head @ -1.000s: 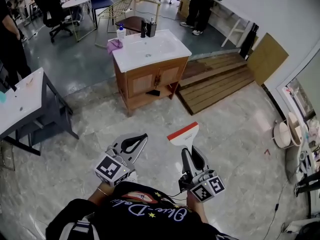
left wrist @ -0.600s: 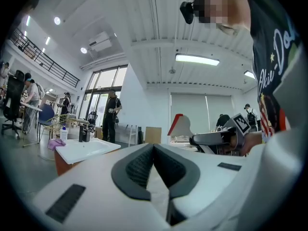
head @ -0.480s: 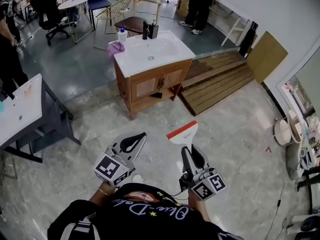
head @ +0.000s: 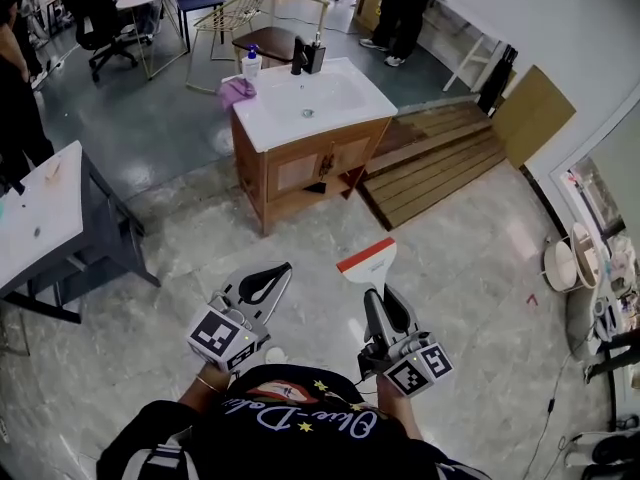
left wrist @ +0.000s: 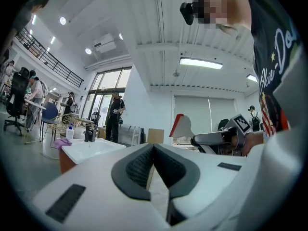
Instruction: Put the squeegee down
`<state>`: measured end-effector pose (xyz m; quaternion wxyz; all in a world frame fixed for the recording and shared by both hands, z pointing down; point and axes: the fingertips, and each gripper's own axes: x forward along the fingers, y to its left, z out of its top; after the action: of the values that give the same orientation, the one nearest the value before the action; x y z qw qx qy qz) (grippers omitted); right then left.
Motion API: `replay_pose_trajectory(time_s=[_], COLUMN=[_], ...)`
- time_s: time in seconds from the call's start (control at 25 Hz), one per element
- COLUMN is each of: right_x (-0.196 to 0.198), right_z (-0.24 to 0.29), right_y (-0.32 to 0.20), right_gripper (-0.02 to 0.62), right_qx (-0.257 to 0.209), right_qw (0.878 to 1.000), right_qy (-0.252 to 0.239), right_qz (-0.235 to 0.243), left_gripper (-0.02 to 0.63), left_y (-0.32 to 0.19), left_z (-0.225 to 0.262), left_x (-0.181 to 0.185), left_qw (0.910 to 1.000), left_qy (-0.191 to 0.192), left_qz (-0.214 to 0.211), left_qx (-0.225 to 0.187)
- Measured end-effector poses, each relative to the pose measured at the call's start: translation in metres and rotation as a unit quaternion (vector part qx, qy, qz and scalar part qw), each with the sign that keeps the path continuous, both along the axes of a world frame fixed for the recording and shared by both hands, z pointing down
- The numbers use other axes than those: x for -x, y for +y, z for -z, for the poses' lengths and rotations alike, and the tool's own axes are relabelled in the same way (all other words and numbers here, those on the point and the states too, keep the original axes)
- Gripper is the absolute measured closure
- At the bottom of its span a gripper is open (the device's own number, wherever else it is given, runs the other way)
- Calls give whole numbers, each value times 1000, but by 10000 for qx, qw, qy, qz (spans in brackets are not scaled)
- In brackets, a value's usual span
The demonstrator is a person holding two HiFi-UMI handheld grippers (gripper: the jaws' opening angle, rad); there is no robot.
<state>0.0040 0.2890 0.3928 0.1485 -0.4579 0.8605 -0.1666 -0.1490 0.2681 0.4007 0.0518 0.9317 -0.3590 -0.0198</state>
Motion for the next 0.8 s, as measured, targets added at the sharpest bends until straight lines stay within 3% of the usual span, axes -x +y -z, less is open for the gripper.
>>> replay_pose_trajectory(time_s=[0.8], right_x=[-3], right_z=[-3], right_y=[-38], right_gripper=[488], right_qx=[-7], right_qw=[10000], right_qy=[-69], right_qz=[-18], left_gripper=[609], left_y=[-34], left_z=[-7], left_x=[-5], left_qw=[10000], left_qy=[-21], left_qz=[-19], left_qx=[11])
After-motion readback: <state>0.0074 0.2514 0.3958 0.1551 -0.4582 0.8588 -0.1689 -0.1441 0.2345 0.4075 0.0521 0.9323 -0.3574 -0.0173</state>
